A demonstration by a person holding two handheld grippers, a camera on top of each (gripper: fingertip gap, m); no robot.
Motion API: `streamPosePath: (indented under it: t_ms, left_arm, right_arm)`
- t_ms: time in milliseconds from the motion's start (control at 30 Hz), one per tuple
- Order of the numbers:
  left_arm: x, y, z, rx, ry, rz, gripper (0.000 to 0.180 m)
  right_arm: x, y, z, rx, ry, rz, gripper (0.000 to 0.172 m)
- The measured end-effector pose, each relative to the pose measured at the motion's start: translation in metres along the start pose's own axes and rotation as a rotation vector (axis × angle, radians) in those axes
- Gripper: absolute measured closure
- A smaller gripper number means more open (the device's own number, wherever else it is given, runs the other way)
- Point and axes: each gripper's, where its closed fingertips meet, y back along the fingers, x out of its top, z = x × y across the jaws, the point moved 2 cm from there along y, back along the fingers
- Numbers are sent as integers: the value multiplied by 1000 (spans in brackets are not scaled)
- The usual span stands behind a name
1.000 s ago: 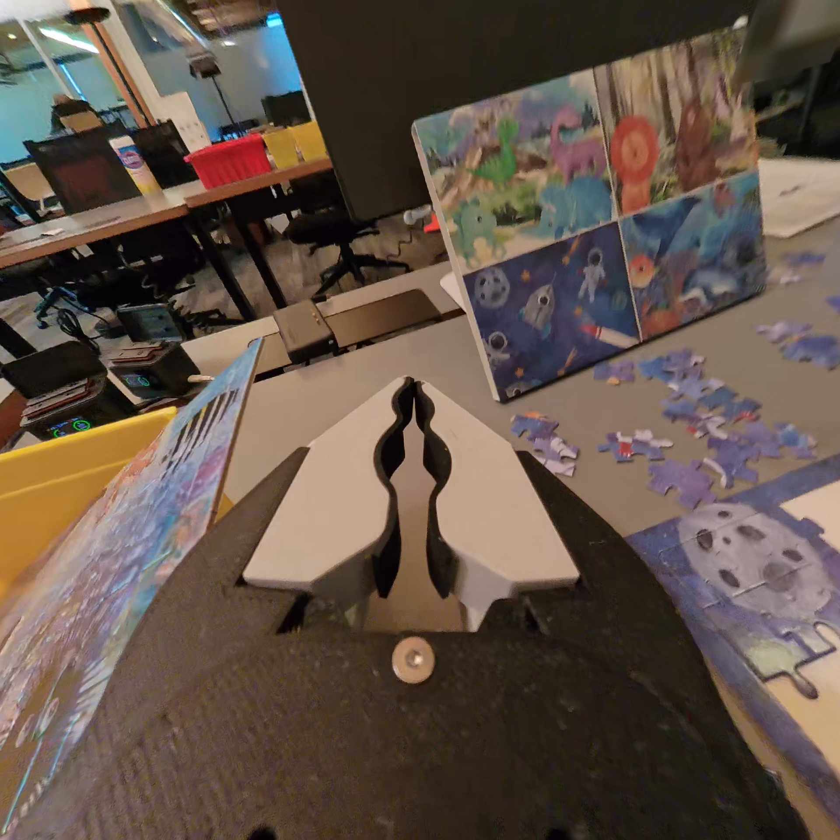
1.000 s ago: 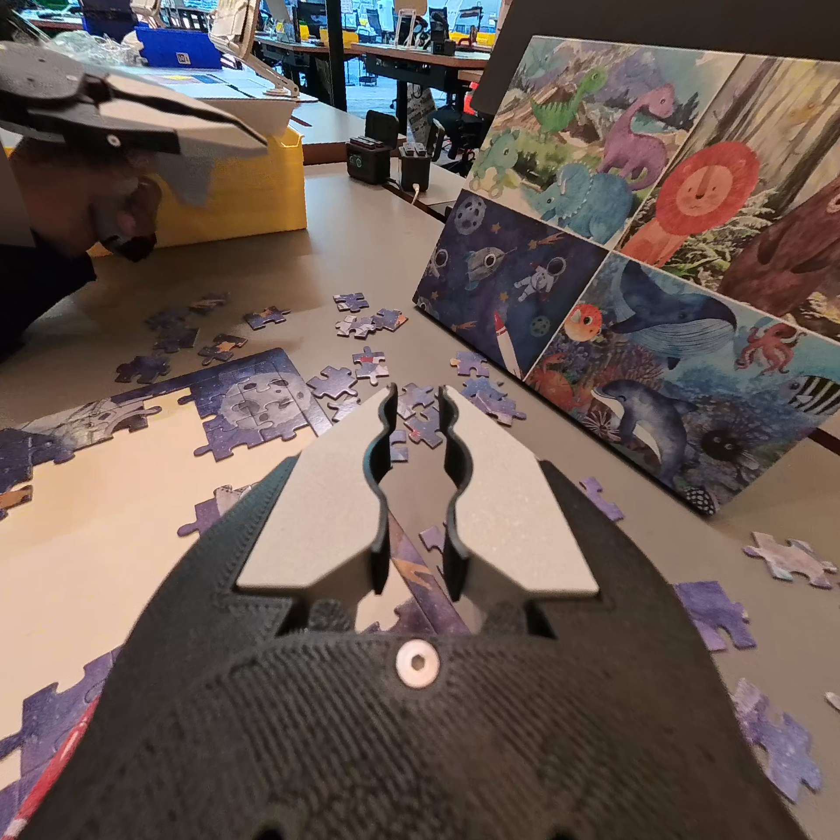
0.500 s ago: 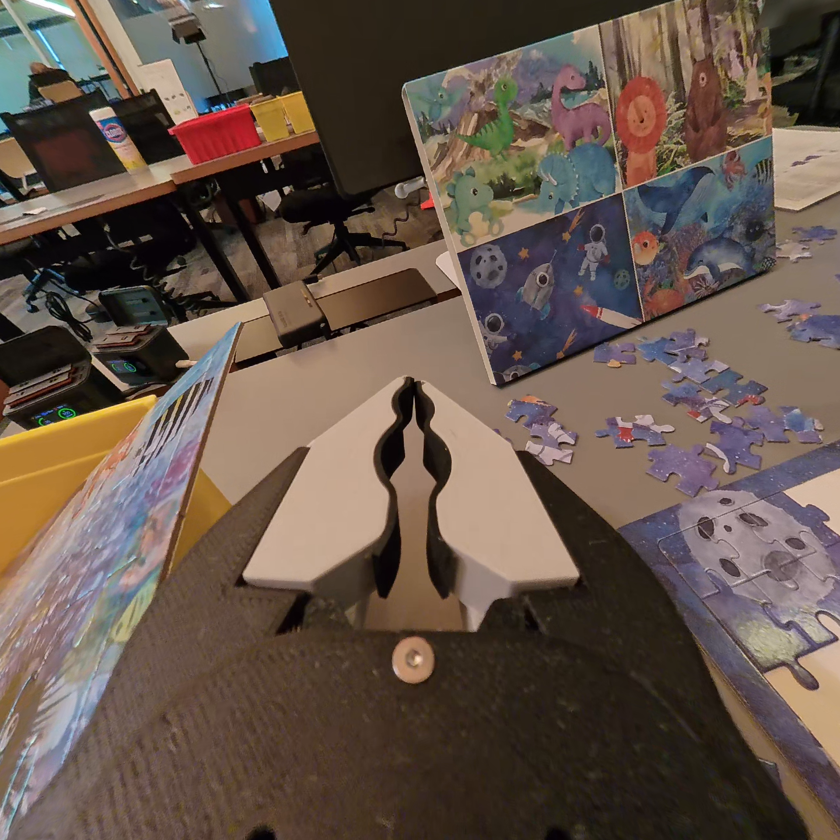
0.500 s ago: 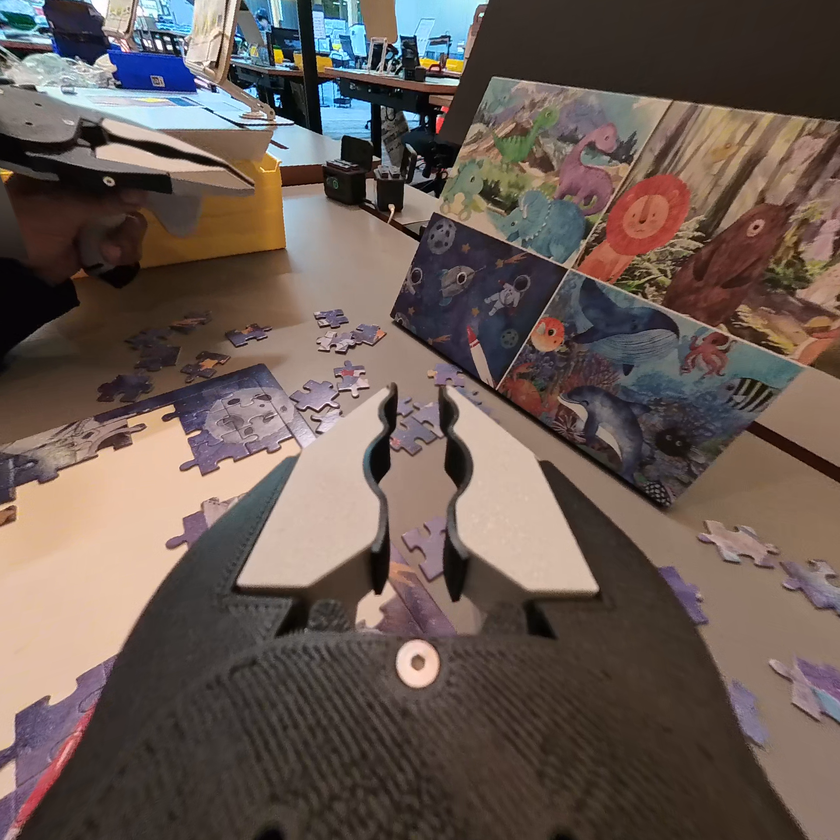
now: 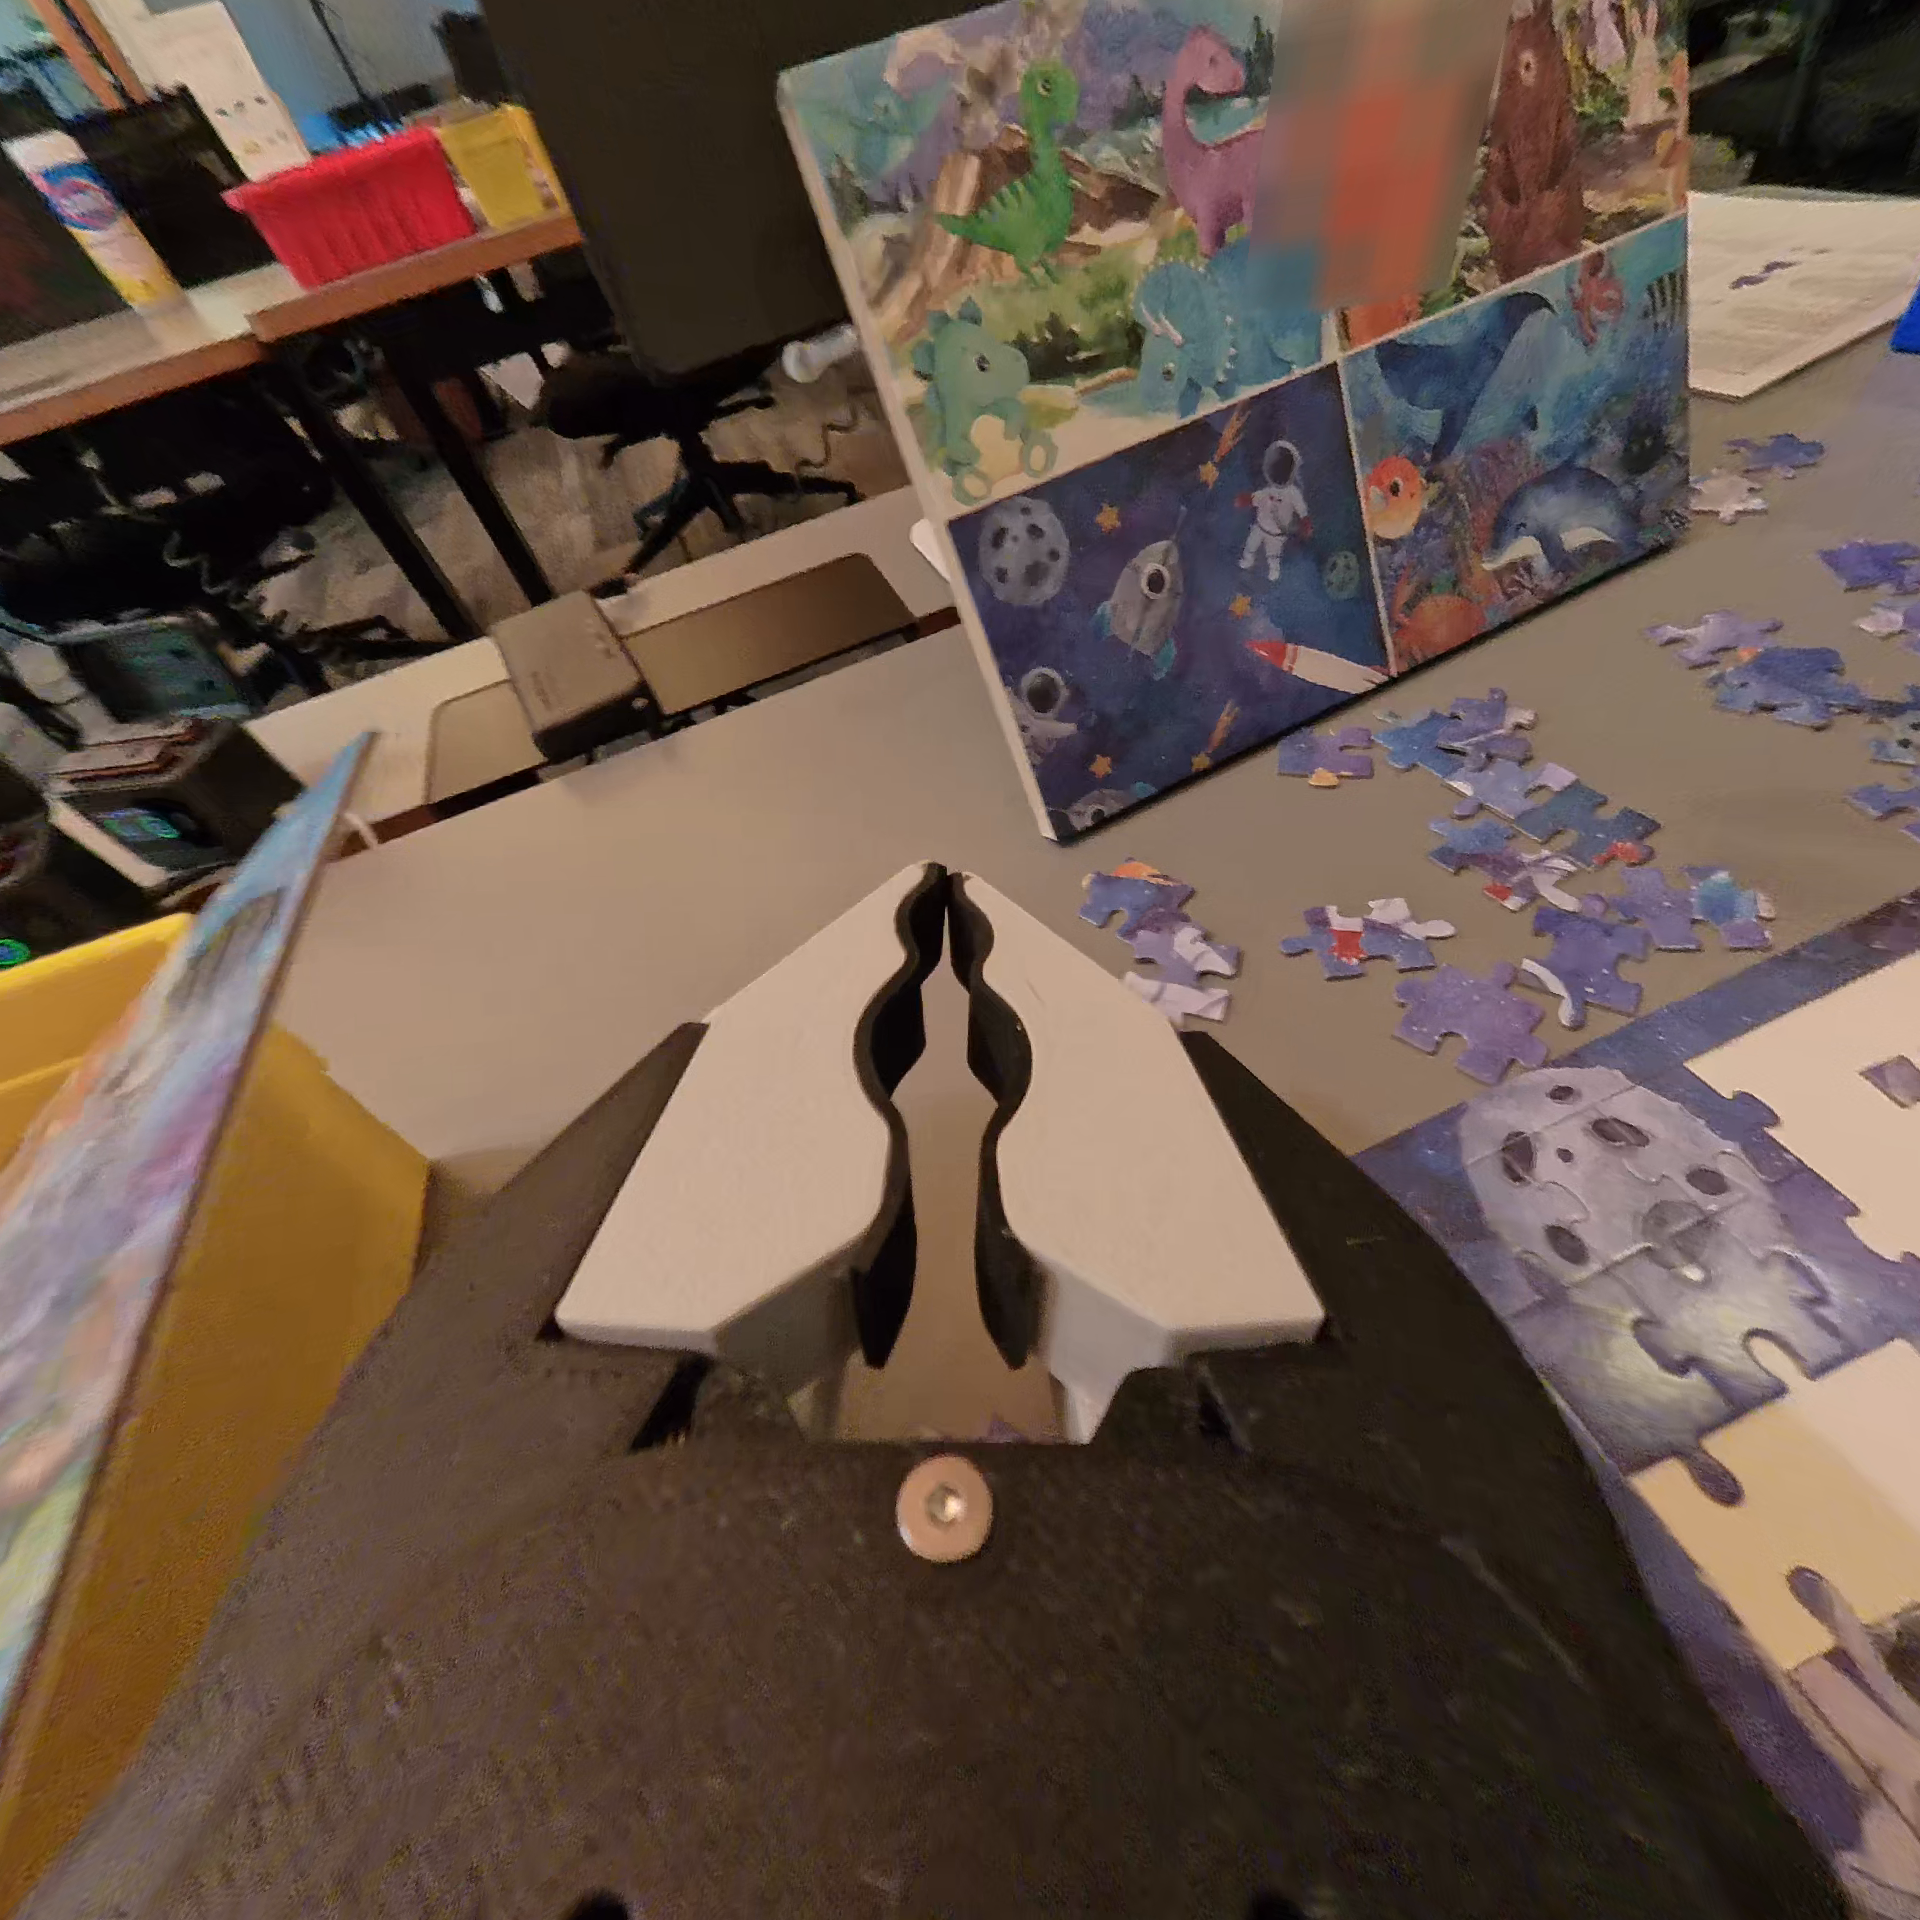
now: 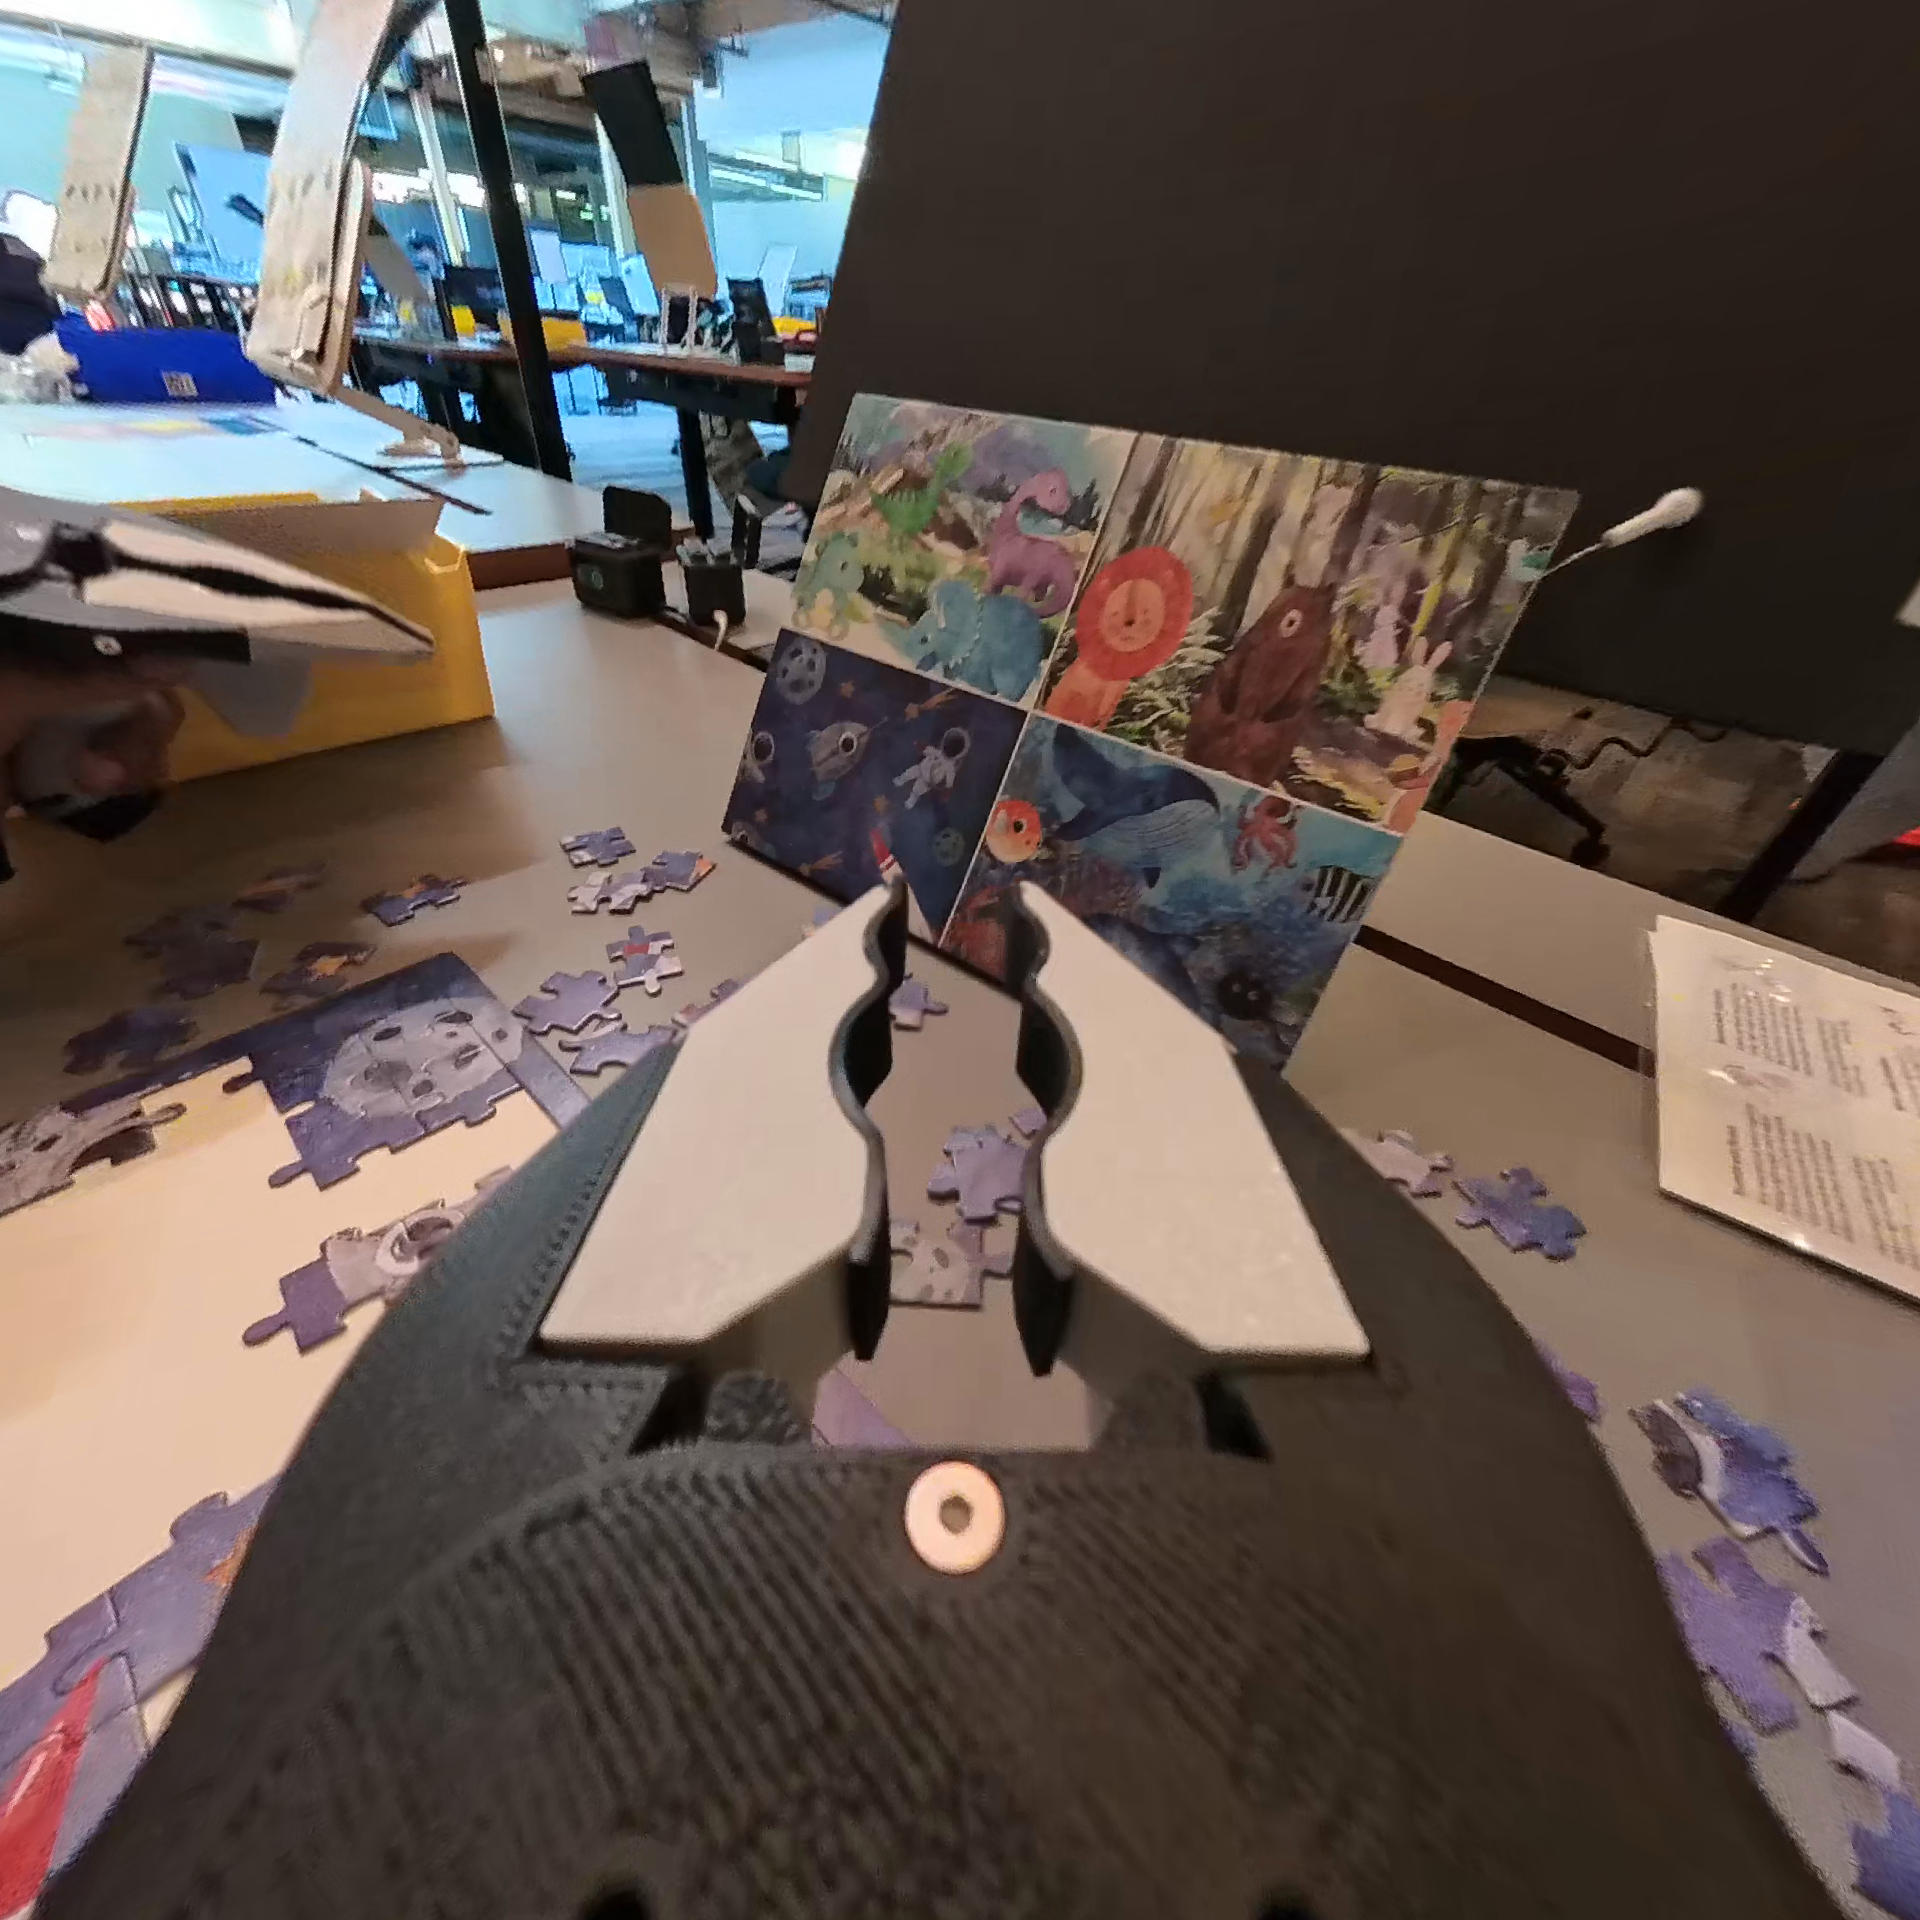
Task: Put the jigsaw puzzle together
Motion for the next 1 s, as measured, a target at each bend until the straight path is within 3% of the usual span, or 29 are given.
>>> streamPosePath:
  t_ms: [333,433,633,733,800,867,1000]
  left_arm:
    - [-8,-6,35,-89,41,-53,180]
    - [-3,-15,46,-125,96,-33,180]
    - [2,-15,45,81,-83,79,180]
    - [11,-17,60,-12,-101,132,172]
    - [20,-13,65,-52,-64,171,169]
    - [24,-6,67,-71,-35,195,169]
    - [22,2,62,-83,42,227,173]
  right_arm:
    - [19,22,24,-98,41,44,156]
    - [17,27,42,-178,94,8,156]
    - [-5,27,70,-281,189,-133,156]
    - [-10,32,81,-380,292,-218,157]
    - [-7,54,103,-553,326,-264,167]
    - [5,83,120,-650,258,-204,172]
    - [27,118,125,-578,71,14,165]
